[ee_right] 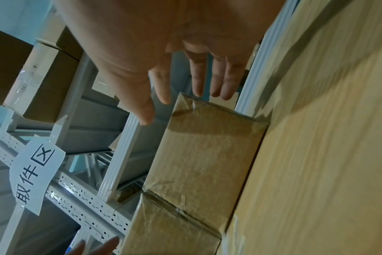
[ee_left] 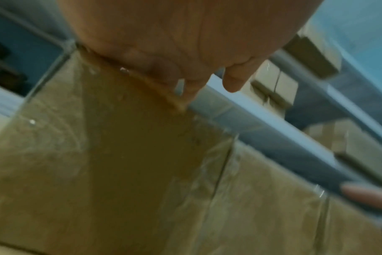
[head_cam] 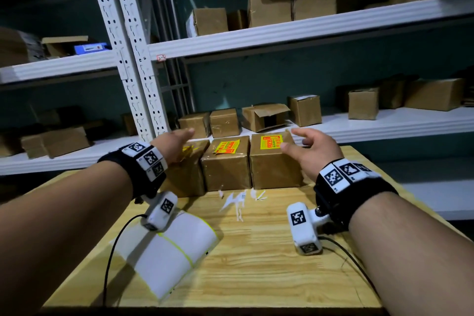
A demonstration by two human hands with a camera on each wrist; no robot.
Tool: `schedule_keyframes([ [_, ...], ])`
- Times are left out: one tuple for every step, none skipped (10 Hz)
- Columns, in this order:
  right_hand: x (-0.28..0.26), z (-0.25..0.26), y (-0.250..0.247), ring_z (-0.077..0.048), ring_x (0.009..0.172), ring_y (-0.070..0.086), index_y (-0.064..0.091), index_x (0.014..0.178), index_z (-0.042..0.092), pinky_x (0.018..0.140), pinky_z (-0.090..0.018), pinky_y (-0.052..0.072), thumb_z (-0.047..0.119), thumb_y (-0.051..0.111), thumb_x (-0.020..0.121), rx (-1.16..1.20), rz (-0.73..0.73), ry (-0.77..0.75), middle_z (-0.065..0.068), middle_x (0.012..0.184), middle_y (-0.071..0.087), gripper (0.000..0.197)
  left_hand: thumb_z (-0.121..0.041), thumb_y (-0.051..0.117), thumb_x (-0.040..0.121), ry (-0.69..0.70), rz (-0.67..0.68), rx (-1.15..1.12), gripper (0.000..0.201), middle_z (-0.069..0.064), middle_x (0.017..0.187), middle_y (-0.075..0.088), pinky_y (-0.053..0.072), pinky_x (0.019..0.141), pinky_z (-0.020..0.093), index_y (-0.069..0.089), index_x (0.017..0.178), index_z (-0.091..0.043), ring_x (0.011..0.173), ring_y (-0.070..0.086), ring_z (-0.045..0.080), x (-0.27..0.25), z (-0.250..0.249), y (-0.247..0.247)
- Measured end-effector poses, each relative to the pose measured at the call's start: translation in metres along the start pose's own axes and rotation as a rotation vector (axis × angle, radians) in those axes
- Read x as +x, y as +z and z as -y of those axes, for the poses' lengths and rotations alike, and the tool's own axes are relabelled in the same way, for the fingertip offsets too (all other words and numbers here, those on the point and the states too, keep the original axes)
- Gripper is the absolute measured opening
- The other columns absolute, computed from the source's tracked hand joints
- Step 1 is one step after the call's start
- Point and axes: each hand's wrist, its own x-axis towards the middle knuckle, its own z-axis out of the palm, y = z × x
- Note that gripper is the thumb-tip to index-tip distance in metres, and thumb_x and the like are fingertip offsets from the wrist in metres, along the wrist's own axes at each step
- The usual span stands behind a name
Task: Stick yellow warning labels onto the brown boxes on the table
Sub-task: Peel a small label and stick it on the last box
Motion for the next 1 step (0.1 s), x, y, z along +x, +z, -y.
schedule_keyframes([
  [0.0004,0.0037,-0.0040,-0.023,0.098,0.066,0.071,0.106,0.029,0.084,-0.037,0.055,0.046,0.080,0.080,0.041,-0.121,0.023,0.000,0.105,0.068,0.032,-0.016,0.039,0.110,0.113,-0.087,-0.051,0.046,0.016,0.160,0.044,0.033,0.118,0.038,0.041,0.156,-0.014,0.144,0.046,0.034,-0.0036,0.0153,-0.0206],
])
